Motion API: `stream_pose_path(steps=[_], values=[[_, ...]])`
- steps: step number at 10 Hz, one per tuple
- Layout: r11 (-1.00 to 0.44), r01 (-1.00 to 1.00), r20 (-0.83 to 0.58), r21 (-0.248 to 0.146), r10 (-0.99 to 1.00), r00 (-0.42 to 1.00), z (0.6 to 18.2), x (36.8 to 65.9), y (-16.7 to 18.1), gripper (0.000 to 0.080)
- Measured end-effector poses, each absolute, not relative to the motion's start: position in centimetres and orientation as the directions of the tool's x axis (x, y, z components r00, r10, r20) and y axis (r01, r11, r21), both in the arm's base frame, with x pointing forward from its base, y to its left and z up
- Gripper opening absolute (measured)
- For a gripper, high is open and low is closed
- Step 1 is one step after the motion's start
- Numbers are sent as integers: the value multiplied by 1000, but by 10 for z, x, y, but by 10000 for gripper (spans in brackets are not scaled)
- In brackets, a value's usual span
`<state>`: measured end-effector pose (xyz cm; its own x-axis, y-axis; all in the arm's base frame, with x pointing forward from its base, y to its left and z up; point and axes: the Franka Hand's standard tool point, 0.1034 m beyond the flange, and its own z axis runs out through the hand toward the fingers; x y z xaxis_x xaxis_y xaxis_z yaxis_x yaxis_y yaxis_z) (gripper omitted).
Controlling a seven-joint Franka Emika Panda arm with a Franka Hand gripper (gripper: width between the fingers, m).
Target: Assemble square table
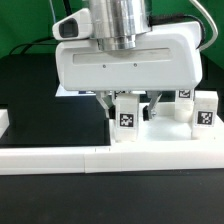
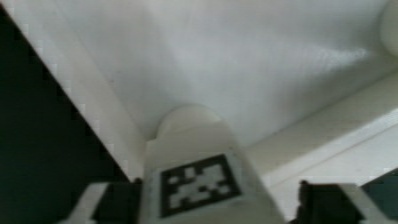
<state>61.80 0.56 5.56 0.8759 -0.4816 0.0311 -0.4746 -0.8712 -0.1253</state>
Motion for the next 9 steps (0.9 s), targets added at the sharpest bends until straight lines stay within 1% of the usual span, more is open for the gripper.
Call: stream_pose_path(steps=[1,2,3,5,6,8,9], values=[[-813,-568,17,-128,-575,818,55,618,5,286],[-787,-604,11,-129,-610,792,55,618,5,269],[-702,-700,-5,-131,-706,708,55,618,5,269],[-610,-782,-22,-129,-787,617,56,619,5,269],[-457,-882,-55,-116,-883,466,56,620,4,269],[-130,-988,-118,-88,-983,140,55,622,4,270],[92,-993,-166,-68,-983,-80,54,622,6,271]])
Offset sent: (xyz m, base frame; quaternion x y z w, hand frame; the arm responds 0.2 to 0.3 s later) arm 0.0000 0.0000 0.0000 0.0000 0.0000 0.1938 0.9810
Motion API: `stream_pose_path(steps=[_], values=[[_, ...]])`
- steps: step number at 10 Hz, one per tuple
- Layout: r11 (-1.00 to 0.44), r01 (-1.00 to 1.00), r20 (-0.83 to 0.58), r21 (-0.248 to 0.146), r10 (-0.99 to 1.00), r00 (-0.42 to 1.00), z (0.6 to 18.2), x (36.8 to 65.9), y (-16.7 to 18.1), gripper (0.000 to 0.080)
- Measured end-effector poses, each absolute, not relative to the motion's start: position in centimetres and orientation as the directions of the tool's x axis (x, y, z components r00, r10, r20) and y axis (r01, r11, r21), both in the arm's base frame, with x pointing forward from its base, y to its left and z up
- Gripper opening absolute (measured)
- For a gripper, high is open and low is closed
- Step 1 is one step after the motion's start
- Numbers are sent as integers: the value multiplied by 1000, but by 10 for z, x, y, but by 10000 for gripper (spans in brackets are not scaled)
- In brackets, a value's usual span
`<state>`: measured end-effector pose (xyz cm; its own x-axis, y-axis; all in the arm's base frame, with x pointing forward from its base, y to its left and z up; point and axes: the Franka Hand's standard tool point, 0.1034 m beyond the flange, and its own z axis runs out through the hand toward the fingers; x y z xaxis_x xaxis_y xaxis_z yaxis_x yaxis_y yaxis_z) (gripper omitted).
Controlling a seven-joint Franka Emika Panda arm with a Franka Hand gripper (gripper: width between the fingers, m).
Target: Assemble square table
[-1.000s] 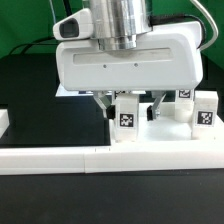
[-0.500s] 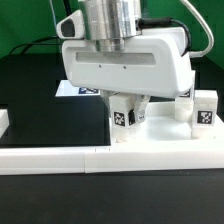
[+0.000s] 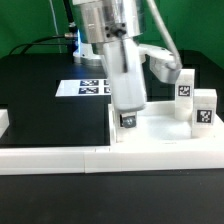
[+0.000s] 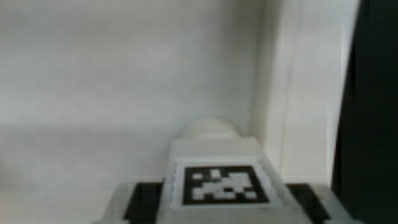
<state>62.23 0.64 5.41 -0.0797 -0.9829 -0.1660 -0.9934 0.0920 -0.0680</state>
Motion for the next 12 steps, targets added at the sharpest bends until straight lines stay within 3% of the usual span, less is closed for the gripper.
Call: stream_pose_path(steps=[1,3,7,9,11,12], values=[[251,-967,-199,-49,-951,-237,54,624,7,271],[407,-913,-208,-18,-895,-395,54,624,6,271],[402,-915,-193,-18,-900,-392,54,623,6,283],[241,-969,-188,-53,-956,-227,58,622,7,604],[182,-980,-201,-81,-966,-162,79,620,11,635],[160,-982,-214,-104,-968,-135,98,619,14,647]])
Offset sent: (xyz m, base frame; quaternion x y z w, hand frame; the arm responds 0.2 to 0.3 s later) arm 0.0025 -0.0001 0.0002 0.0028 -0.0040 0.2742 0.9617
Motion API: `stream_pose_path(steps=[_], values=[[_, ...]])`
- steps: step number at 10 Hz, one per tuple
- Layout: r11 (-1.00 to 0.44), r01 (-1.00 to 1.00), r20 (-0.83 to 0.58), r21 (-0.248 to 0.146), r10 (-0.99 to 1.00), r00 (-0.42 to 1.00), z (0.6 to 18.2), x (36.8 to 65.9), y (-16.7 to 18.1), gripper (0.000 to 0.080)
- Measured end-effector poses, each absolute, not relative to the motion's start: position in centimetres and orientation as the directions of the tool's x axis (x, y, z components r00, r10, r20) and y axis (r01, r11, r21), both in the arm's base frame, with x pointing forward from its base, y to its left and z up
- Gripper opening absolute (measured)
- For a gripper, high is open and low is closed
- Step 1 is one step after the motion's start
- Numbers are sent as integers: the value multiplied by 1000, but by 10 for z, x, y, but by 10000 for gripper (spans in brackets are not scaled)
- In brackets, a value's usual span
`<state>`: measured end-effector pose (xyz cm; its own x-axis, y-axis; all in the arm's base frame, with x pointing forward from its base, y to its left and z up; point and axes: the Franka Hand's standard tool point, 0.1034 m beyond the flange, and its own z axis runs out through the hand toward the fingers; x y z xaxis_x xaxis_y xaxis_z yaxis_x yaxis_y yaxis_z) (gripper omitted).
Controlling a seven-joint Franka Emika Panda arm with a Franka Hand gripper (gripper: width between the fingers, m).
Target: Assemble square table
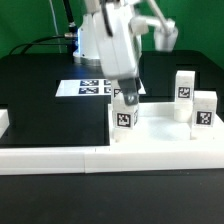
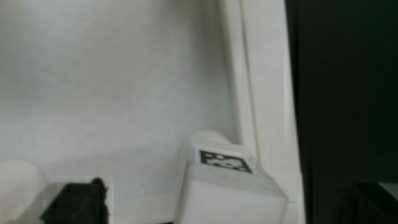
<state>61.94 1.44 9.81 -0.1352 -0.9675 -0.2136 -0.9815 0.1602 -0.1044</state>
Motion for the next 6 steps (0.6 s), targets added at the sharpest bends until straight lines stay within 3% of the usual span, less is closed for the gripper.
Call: stream_pose_path(steps=[3,6], values=[[125,-981,-238,-152,-967,-86,136,626,19,649],[127,-981,-237,-147,-967,-90,133,625,21,649]])
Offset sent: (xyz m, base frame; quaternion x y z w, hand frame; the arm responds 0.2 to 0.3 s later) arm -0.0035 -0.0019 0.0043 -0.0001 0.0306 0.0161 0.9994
